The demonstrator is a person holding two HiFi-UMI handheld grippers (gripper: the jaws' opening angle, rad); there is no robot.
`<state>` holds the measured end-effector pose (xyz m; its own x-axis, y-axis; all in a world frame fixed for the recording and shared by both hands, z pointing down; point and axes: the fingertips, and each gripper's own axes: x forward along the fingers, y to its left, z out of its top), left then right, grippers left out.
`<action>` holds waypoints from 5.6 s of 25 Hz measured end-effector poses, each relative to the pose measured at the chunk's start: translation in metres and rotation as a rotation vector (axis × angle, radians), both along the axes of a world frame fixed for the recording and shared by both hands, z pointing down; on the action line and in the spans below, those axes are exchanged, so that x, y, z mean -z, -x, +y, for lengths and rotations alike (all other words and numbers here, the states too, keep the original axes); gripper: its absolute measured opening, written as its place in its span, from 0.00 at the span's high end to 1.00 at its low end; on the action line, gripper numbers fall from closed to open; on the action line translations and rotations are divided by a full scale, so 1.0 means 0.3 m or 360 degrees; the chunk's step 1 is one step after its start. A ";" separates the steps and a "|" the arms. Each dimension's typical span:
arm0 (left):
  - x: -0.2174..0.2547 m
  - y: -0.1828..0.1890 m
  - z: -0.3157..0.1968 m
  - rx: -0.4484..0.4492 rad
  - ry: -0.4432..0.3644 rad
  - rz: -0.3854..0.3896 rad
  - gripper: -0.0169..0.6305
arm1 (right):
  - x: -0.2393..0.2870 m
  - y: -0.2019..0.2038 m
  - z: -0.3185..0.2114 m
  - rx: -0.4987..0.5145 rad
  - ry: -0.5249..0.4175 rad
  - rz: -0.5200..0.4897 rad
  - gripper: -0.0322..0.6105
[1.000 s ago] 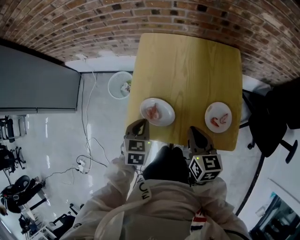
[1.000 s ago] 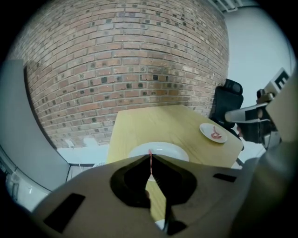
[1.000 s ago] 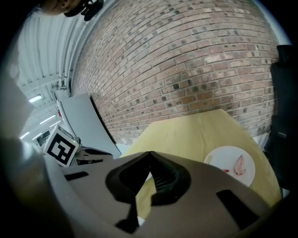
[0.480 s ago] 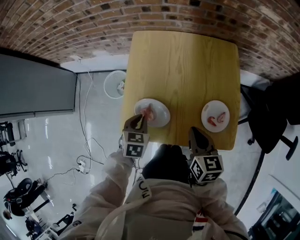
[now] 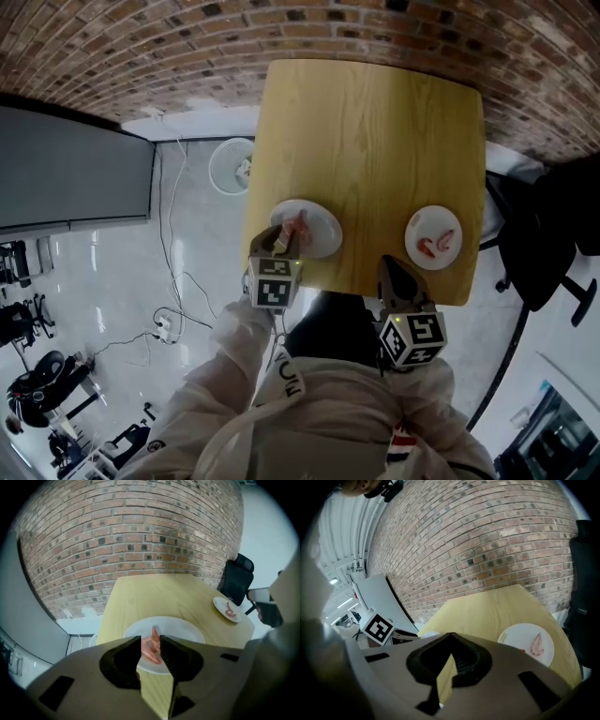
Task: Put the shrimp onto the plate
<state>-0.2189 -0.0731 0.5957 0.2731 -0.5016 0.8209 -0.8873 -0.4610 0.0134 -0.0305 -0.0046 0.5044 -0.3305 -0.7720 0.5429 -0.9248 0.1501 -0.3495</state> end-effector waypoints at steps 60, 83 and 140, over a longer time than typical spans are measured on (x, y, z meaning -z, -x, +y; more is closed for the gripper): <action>-0.124 0.002 -0.027 0.1026 0.0374 0.0383 0.73 | -0.039 -0.078 -0.109 0.0052 0.0071 -0.0019 0.91; -0.091 -0.005 -0.025 0.0895 0.0329 0.0393 0.75 | -0.023 -0.057 -0.079 0.0014 0.0064 0.0004 0.91; 0.221 -0.759 0.090 -0.0473 -0.0363 0.0155 0.75 | 0.204 -0.601 0.333 -0.0715 -0.0178 0.0048 0.91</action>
<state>0.0088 -0.0462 0.5295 0.5053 -0.5553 0.6605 -0.7141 -0.6988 -0.0413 0.1496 0.0952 0.4433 0.0648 -0.8895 0.4523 -0.9163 -0.2326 -0.3261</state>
